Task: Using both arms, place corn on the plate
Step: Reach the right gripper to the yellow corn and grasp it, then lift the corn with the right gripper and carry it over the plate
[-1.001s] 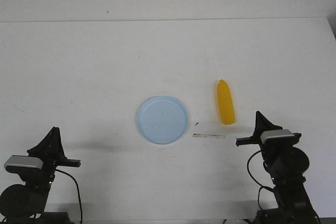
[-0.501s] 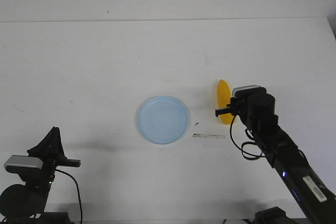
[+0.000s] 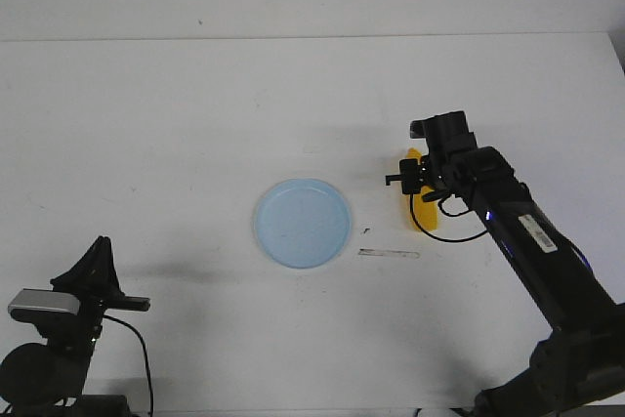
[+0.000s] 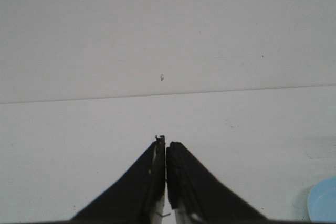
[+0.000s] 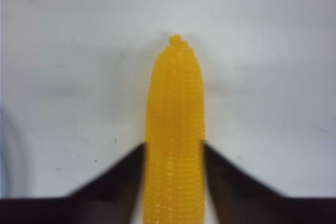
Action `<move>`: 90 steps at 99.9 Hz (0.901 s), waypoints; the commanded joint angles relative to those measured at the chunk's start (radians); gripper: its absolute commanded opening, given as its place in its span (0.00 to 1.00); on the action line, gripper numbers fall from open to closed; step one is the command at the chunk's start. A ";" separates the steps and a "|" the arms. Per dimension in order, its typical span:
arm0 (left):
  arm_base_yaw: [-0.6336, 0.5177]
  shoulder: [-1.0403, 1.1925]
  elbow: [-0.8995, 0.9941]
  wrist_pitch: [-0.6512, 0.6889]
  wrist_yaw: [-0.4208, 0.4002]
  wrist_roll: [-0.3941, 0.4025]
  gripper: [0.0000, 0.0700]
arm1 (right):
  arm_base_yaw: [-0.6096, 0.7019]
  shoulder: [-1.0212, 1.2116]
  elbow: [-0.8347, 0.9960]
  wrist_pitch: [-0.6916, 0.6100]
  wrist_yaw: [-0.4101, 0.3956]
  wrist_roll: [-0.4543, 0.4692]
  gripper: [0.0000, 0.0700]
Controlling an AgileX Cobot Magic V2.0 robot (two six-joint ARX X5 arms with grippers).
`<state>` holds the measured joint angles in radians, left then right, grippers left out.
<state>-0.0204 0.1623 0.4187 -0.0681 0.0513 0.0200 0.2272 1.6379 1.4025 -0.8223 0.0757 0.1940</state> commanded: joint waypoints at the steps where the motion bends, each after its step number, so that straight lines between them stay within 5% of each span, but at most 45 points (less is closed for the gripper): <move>1: 0.002 -0.002 0.005 0.012 0.000 0.014 0.00 | 0.003 0.045 0.041 -0.020 0.003 0.021 0.73; 62: 0.002 -0.002 0.005 0.012 0.000 0.014 0.00 | -0.026 0.226 0.044 -0.031 -0.061 0.033 0.72; 90: 0.002 -0.002 0.005 0.012 0.000 0.014 0.00 | -0.031 0.230 0.043 -0.028 -0.061 0.033 0.60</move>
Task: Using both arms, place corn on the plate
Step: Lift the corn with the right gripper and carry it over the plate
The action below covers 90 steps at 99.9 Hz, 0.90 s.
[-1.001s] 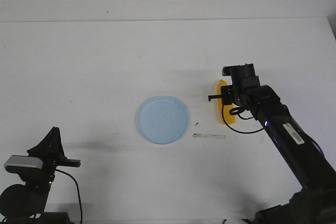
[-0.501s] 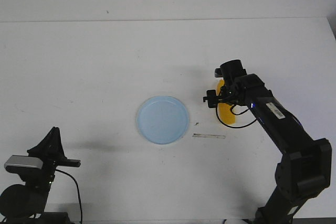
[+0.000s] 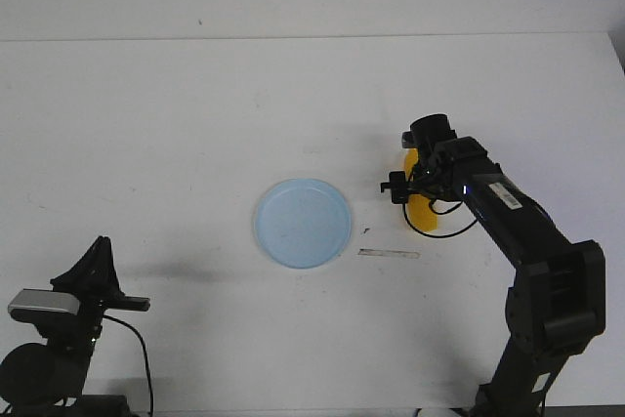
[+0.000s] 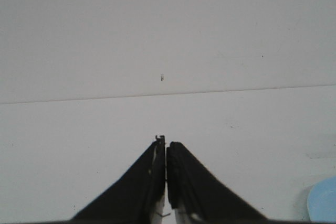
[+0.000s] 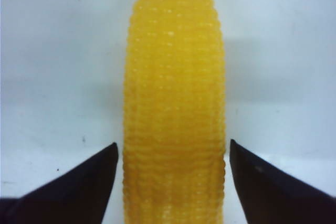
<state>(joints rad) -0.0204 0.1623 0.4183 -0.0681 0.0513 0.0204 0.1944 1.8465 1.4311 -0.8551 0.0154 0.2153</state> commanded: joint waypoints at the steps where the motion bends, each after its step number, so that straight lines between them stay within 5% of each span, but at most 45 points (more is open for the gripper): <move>1: 0.002 -0.002 0.005 0.012 0.000 0.014 0.00 | 0.002 0.021 0.015 0.005 0.000 0.011 0.60; 35: 0.002 -0.002 0.005 0.012 0.000 0.014 0.00 | 0.003 0.021 0.015 0.005 0.000 0.011 0.47; 90: 0.002 -0.002 0.005 0.012 0.000 0.014 0.00 | 0.031 -0.068 0.023 0.024 0.004 -0.003 0.47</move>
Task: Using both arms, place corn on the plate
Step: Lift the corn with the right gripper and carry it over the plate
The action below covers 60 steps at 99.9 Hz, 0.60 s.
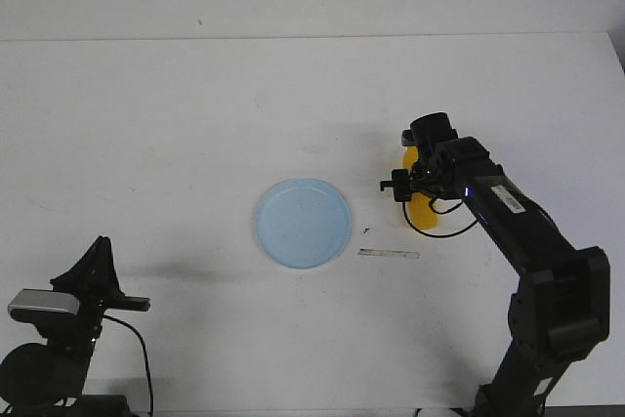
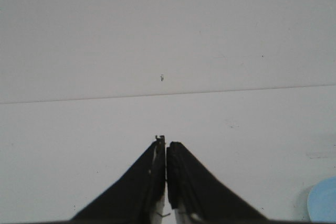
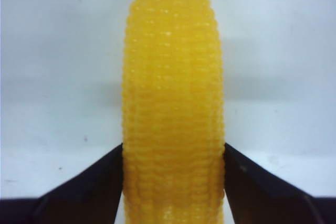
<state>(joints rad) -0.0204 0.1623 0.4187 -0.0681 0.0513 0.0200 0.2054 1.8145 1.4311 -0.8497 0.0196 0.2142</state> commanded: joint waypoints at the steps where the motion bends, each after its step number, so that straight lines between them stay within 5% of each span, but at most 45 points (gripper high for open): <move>1: 0.002 -0.002 0.005 0.012 0.000 0.014 0.00 | 0.023 -0.042 0.023 0.020 -0.001 -0.002 0.47; 20: 0.002 -0.002 0.005 0.012 0.000 0.014 0.00 | 0.132 -0.099 0.023 0.035 -0.029 -0.001 0.47; 42: 0.002 -0.002 0.005 0.012 0.000 0.014 0.00 | 0.293 -0.095 0.023 0.058 -0.205 0.000 0.47; 60: 0.002 -0.002 0.005 0.012 0.000 0.014 0.00 | 0.392 -0.090 0.023 0.123 -0.211 0.045 0.47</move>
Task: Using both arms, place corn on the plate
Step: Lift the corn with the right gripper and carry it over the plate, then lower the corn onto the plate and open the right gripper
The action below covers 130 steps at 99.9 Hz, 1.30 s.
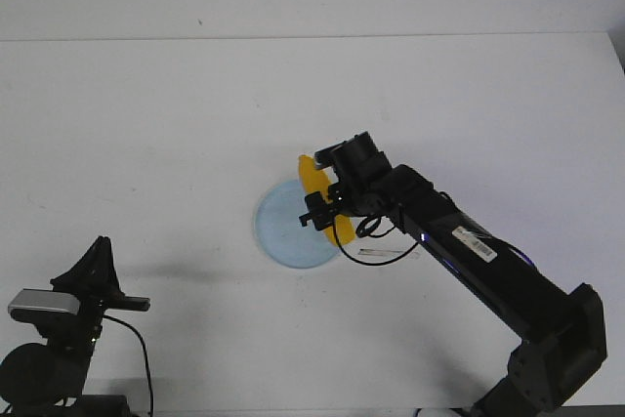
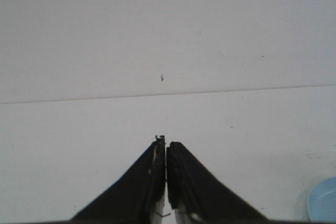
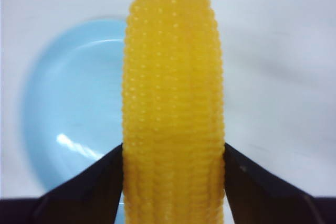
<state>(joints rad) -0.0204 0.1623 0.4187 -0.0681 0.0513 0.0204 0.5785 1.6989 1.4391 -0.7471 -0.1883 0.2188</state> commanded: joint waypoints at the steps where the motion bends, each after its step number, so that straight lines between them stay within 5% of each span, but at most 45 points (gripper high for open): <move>1: 0.002 -0.002 0.005 0.012 0.000 0.014 0.00 | 0.021 0.027 0.015 0.023 -0.003 0.046 0.47; 28: 0.002 -0.002 0.005 0.012 0.000 0.014 0.00 | 0.036 0.106 0.015 0.121 -0.032 0.107 0.47; 108: 0.002 -0.002 0.005 0.012 0.000 0.014 0.00 | 0.042 0.221 0.015 0.090 -0.077 0.133 0.51; 130: 0.002 -0.002 0.005 0.012 0.000 0.014 0.00 | 0.046 0.220 0.016 0.105 -0.077 0.132 0.71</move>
<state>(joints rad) -0.0200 0.1623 0.4187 -0.0681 0.0513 0.0204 0.6151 1.8931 1.4391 -0.6483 -0.2623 0.3424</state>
